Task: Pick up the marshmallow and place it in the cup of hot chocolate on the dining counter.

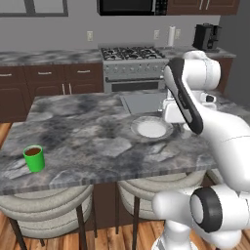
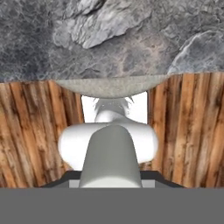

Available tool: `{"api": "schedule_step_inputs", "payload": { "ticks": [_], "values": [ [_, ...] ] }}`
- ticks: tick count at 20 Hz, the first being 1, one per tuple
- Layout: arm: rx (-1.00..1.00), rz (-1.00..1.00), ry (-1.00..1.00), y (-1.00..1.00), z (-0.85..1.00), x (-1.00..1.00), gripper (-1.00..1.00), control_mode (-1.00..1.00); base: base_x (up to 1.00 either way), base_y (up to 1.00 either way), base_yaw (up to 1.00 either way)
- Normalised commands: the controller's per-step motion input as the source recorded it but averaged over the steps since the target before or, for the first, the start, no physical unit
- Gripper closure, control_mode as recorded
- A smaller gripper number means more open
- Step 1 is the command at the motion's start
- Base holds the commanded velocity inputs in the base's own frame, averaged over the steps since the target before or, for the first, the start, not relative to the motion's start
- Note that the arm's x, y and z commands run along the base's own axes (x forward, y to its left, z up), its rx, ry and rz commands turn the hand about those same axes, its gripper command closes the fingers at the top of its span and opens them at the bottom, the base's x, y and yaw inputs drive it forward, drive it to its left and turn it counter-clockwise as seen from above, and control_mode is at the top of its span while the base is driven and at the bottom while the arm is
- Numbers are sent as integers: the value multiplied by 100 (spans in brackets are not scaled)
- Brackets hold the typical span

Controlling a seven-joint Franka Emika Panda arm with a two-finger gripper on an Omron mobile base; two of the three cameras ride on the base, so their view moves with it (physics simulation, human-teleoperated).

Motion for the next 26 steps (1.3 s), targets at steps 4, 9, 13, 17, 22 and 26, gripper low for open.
{"api": "schedule_step_inputs", "payload": {
  "ticks": [4,9,13,17,22,26],
  "values": [
    [0,0,0,0,0,0,100,100,-74,36,-3],
    [0,0,0,0,0,0,100,100,-68,98,-2],
    [0,0,0,0,0,0,100,100,-9,100,-8],
    [0,0,0,0,0,0,100,100,0,100,-15],
    [0,0,0,0,0,0,100,100,0,100,-27],
    [0,0,0,0,0,0,100,100,35,95,-30]
  ]
}}
